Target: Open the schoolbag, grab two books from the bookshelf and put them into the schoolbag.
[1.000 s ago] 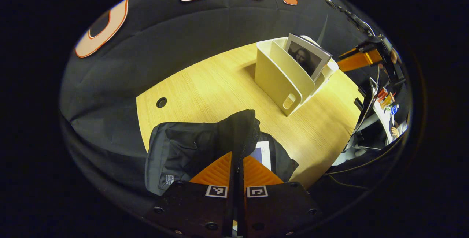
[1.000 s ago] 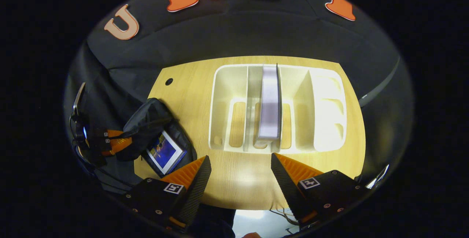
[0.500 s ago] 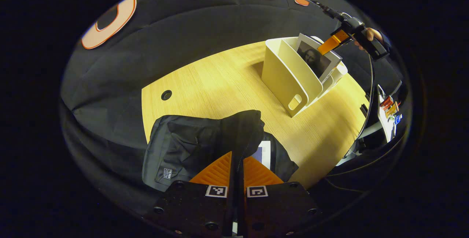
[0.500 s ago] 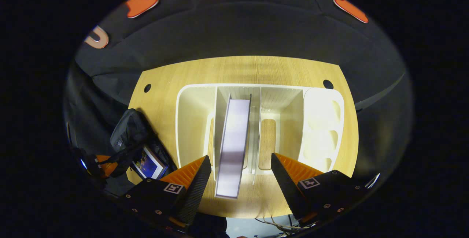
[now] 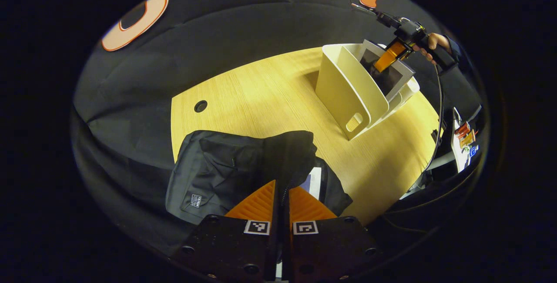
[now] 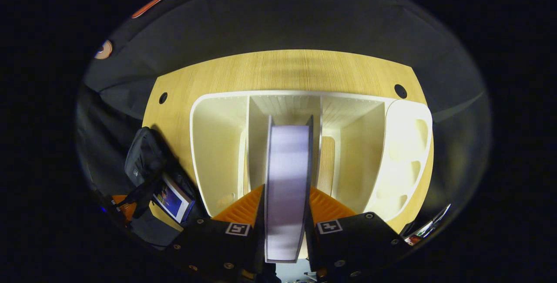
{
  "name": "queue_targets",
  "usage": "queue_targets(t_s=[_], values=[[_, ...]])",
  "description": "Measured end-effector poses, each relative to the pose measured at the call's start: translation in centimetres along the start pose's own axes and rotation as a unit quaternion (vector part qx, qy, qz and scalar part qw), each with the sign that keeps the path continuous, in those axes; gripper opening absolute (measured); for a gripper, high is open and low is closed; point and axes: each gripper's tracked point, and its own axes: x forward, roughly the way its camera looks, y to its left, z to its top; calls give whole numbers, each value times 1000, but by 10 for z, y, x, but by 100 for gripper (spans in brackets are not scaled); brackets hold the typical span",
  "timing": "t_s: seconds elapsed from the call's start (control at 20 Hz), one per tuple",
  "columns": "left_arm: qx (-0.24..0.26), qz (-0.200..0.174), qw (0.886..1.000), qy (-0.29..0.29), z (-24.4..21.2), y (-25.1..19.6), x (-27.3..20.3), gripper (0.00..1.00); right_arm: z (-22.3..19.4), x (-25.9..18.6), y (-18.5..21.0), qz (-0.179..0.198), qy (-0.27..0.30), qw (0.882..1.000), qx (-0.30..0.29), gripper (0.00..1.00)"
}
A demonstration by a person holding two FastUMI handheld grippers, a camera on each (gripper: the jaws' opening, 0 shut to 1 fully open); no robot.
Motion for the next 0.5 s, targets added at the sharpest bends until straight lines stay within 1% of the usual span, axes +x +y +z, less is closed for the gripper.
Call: queue_targets(t_s=[0.15,0.25,0.5], values=[[2,1,1000,-3,3,3,0,5,-6,-3,-1,-16,2,1000,2,38],[1,-10,1000,-5,-1,-1,1,5,-11,-13,-1,-25,-10,1000,12,37],[32,-25,999,-12,-2,3,-1,5,-53,-39,2,-32,-20,998,40,36]])
